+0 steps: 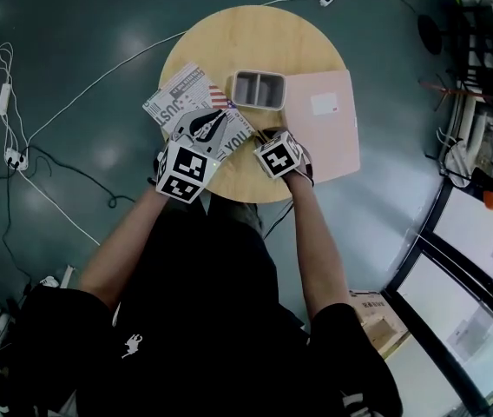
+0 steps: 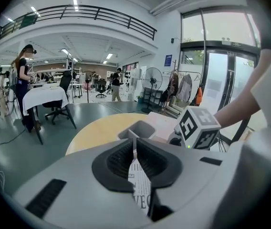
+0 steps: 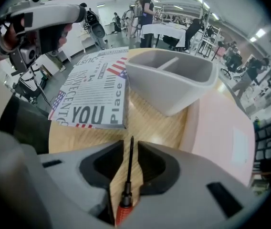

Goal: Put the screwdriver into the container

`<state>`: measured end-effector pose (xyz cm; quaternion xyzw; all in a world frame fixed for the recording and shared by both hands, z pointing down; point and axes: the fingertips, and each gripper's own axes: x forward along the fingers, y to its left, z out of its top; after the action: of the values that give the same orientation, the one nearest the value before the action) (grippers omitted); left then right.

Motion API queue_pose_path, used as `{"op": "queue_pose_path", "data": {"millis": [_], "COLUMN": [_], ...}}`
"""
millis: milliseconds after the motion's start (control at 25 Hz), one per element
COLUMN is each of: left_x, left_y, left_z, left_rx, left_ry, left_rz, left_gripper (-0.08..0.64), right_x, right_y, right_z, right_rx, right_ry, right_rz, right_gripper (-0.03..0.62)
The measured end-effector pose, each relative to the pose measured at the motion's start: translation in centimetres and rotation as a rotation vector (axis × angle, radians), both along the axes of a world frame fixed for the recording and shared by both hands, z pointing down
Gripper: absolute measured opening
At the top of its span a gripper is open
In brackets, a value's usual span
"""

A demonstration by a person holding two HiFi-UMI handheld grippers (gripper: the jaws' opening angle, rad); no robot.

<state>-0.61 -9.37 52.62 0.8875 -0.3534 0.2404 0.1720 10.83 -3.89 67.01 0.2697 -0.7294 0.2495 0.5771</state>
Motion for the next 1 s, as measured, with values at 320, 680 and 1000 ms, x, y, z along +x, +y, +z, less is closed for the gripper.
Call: {"op": "queue_pose_path", "data": {"millis": [320, 680, 1000], "left_x": [-1.4, -1.7, -2.3], "left_y": [0.1, 0.5, 1.1], "left_z": [0.2, 0.7, 0.8], "left_rx": [-0.008, -0.01, -0.015], "left_ry": [0.001, -0.006, -0.018], "left_rz": [-0.035, -0.04, -0.045], "left_gripper": [0.023, 0.023, 0.021], "right_x": [0.1, -0.1, -0.1], "right_y": [0.1, -0.1, -0.2], "right_z": [0.3, 0.3, 0.0], "right_rx": [-0.065, -0.01, -0.016], "right_ry": [-0.03, 0.051, -0.025], "right_rz": [0.041, -0.022, 0.046], "right_gripper": [0.083, 0.025, 0.017]}}
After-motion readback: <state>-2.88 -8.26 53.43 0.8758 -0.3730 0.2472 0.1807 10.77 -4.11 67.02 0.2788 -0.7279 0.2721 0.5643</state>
